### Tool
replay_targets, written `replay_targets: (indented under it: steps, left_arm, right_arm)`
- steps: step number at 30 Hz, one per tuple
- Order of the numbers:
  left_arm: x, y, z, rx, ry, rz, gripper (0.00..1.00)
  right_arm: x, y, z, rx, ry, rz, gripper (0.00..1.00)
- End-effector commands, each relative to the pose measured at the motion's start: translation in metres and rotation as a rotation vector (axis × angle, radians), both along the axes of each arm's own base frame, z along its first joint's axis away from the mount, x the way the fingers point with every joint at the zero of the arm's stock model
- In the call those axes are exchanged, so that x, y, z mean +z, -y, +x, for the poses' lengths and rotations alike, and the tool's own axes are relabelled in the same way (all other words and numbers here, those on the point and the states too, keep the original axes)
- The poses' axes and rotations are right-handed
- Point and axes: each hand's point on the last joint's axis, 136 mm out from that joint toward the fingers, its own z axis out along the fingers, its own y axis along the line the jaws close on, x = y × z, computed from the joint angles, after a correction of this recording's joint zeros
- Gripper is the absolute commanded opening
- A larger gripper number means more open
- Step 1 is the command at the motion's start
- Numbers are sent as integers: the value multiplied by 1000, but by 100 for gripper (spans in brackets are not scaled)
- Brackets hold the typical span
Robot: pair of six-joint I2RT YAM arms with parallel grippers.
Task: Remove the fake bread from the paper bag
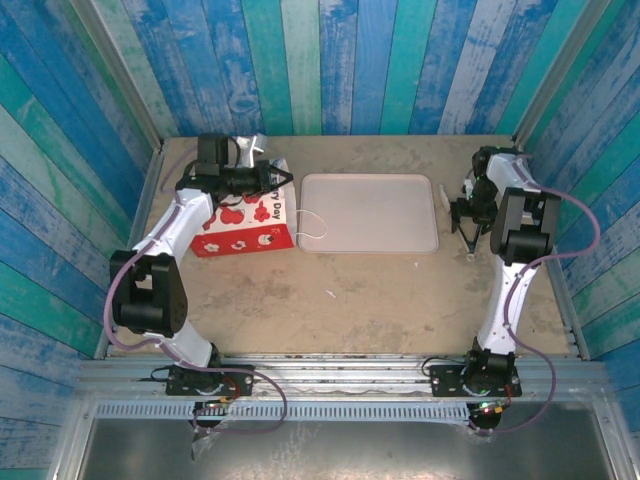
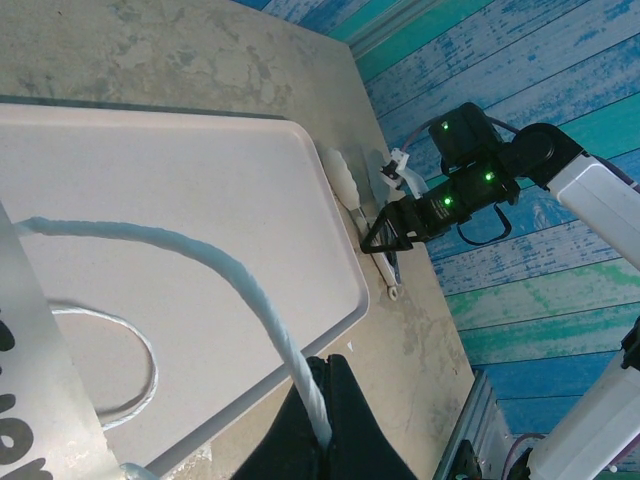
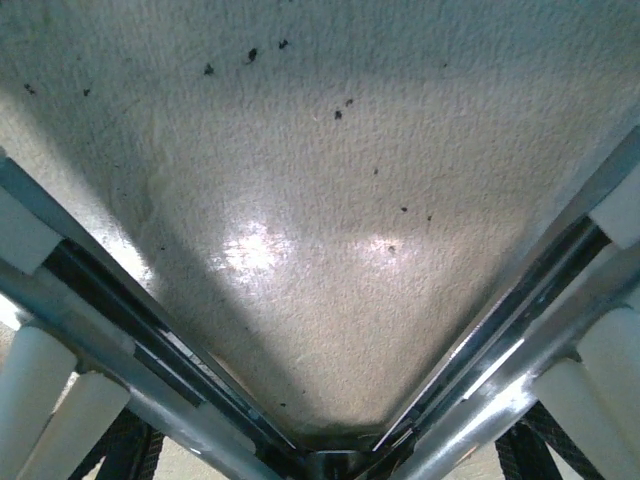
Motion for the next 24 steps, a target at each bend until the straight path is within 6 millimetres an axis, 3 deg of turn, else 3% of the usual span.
replay_targets:
  steps: [1, 10, 14, 18, 24]
  left_arm:
    - [15, 1, -5, -2, 40, 2, 3]
    - [16, 0, -6, 10, 41, 2, 3]
    - [18, -1, -6, 16, 47, 1, 2]
    - [23, -3, -5, 38, 60, 8, 5]
    - [32, -7, -7, 66, 82, 16, 7]
  right_arm:
    - [-39, -9, -2, 19, -23, 55, 81]
    - [-46, -4, -6, 17, -26, 24, 75]
    - [-39, -1, -5, 15, -7, 3, 70]
    - [-13, -2, 0, 9, 63, -8, 65]
    - [49, -20, -1, 23, 210, 19, 59]
